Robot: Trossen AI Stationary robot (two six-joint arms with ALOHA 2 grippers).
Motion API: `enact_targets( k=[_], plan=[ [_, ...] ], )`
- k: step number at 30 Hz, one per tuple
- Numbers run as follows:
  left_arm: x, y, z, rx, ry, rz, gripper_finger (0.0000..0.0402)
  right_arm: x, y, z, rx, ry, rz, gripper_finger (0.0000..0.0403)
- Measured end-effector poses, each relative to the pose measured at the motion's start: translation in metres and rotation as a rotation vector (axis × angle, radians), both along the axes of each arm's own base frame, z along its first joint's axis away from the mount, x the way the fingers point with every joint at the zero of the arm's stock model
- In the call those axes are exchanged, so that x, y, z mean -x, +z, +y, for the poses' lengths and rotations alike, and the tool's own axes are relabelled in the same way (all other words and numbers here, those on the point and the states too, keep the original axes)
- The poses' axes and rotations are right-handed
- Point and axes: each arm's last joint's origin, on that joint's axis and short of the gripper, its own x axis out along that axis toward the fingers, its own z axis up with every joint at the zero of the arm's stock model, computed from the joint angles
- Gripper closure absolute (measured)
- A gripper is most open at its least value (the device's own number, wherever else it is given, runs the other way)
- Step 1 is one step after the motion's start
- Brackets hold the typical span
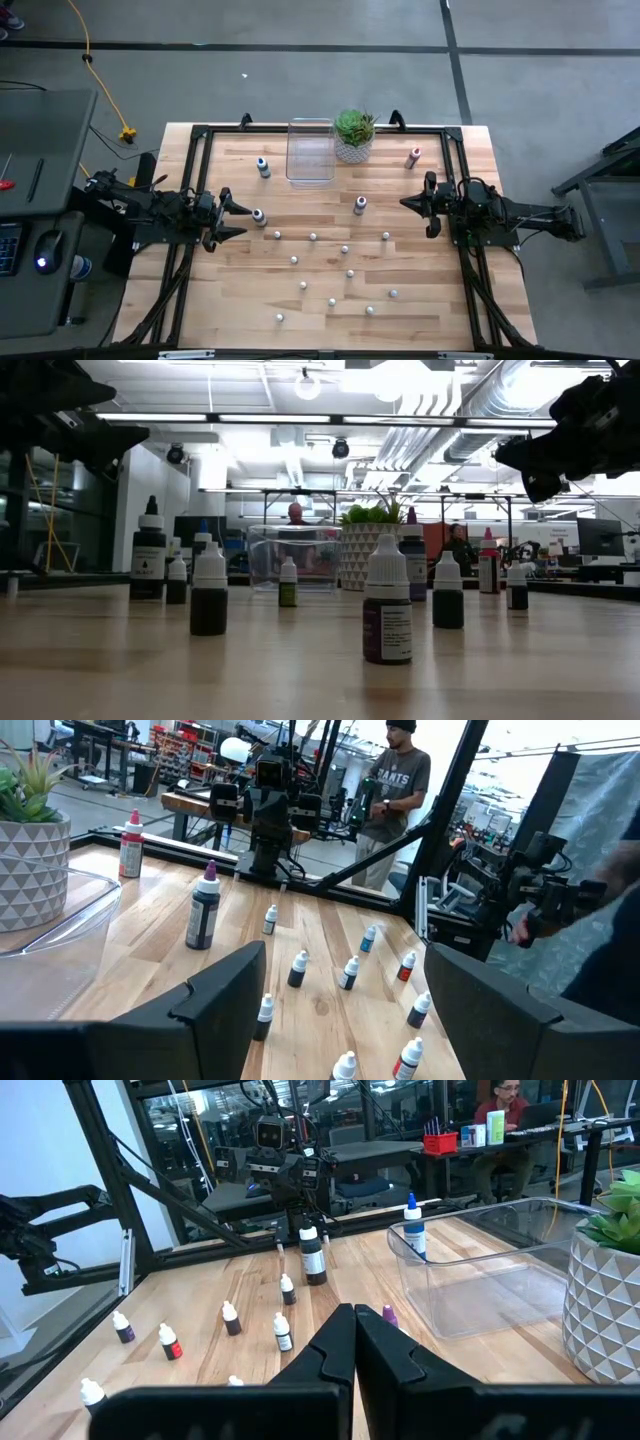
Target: Pick & Place food coloring
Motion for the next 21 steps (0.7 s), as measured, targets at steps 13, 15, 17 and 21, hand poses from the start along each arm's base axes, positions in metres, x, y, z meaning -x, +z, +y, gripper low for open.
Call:
enact_targets(
  k=[13, 15, 17, 21],
  plan=[
    [0.0, 0.0, 0.0, 0.0, 0.0, 0.0, 0.013, 0.0, 0.0004, 0.0, 0.001, 0.001, -0.004, 0.0402],
    [0.0, 0.0, 0.0, 0.0, 0.0, 0.0, 0.013, 0.0, 0.0004, -0.0001, 0.001, -0.003, -0.004, 0.0402],
    [0.0, 0.0, 0.0, 0.0, 0.0, 0.0, 0.013, 0.0, 0.0001, -0.0003, 0.0, -0.011, -0.002, 0.0402],
    [0.0, 0.0, 0.0, 0.0, 0.0, 0.0, 0.013, 0.0, 0.0, -0.0003, 0.0, -0.012, 0.0, 0.0402]
  ],
)
